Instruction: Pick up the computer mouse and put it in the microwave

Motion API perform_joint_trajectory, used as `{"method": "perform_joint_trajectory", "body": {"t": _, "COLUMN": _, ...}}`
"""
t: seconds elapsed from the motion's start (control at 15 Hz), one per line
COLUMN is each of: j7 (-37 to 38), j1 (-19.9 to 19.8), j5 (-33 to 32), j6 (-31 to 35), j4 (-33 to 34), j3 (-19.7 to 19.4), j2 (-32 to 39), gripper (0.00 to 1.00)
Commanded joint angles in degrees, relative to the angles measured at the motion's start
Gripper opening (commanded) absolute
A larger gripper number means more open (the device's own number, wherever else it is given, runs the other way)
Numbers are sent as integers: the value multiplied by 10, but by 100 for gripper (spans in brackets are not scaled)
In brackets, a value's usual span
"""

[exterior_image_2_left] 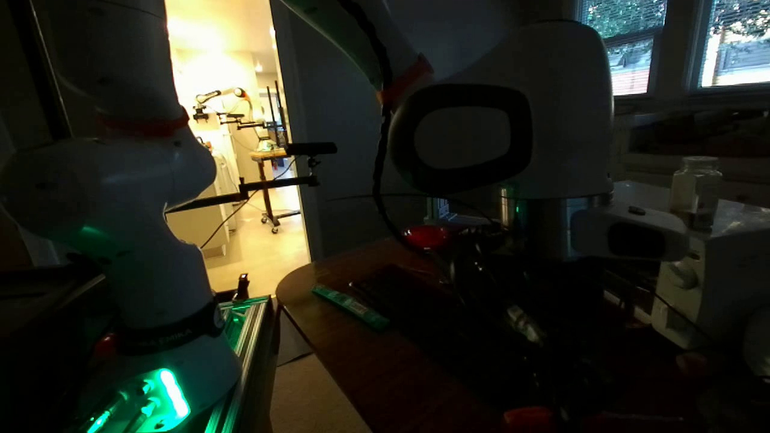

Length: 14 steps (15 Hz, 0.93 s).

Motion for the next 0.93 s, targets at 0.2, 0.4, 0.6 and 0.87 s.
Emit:
{"method": "perform_joint_trajectory", "body": {"t": 0.2, "j7": 17, "j1": 14, "j5": -62, "j6": -14, "j4": -54, "j3": -9, "j2": -66, "gripper": 5}}
{"method": "perform_joint_trajectory", "body": {"t": 0.4, "j7": 16, "j1": 15, "j5": -86, "j6": -19, "j4": -73, "j3": -7, "j2": -90, "gripper": 5}}
{"method": "perform_joint_trajectory", "body": {"t": 0.6, "j7": 15, "j1": 18, "j5": -106, "j6": -29, "j4": -91, "j3": -4, "j2": -112, "gripper": 5}}
{"method": "perform_joint_trajectory", "body": {"t": 0.87, "j7": 17, "j1": 19, "j5": -128, "j6": -38, "j4": -112, "j3": 1, "j2": -137, "gripper": 5}}
